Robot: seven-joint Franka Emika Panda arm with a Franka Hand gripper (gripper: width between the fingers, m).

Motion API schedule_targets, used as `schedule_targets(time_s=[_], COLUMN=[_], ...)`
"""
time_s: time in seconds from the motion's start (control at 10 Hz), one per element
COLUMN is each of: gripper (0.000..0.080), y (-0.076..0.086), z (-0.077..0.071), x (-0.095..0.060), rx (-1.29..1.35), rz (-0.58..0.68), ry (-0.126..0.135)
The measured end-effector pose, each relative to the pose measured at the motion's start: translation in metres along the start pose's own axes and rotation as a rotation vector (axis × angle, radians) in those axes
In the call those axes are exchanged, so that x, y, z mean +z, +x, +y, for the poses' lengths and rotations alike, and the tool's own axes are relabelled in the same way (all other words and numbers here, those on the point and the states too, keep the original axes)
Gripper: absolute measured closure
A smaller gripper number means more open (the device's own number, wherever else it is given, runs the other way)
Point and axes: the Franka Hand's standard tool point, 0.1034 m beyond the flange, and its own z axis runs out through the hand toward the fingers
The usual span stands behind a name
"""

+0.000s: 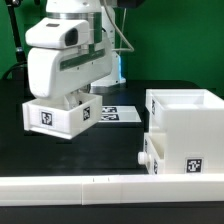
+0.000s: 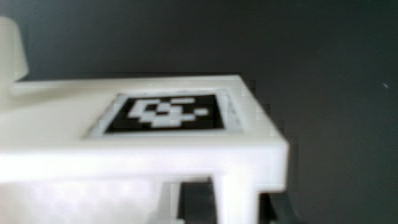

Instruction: Assemble drawer

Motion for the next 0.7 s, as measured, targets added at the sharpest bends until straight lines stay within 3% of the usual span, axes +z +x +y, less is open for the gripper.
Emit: schedule_targets(time_s=[0.5,0.7], gripper=[0.0758,0.0758], y=[-0.013,-0.006], z=[-0.002,0.009], x=[0.009,0.010], rx=[-0.383,-0.558], rz=[-0.015,-0.024], ry=[0.019,0.011])
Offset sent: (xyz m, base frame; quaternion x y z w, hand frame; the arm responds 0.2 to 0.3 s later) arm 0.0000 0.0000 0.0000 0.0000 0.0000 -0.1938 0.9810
